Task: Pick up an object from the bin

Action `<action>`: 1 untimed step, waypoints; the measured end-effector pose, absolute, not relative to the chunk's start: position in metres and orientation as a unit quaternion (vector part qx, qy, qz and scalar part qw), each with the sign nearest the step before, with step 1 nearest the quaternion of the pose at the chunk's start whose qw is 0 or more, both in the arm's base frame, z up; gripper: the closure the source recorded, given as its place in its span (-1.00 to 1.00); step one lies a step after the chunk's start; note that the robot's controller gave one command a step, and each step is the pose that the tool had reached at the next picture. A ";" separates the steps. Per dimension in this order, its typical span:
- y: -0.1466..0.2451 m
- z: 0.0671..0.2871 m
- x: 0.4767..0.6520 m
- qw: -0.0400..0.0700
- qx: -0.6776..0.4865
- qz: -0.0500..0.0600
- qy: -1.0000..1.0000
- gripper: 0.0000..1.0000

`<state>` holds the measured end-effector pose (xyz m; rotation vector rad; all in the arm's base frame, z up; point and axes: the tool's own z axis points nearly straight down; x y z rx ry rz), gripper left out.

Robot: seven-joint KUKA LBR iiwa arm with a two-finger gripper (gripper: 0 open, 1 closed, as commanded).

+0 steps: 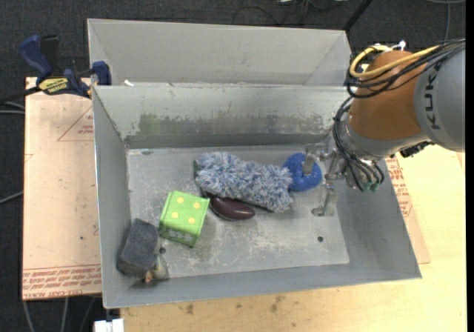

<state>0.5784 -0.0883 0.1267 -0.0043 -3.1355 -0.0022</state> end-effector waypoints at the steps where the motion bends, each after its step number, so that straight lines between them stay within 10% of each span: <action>1: -0.088 0.131 0.580 -0.001 0.000 0.000 -1.000 -1.00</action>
Offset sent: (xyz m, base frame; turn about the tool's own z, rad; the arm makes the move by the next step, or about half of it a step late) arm 0.0297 0.0324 -0.0567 -0.0202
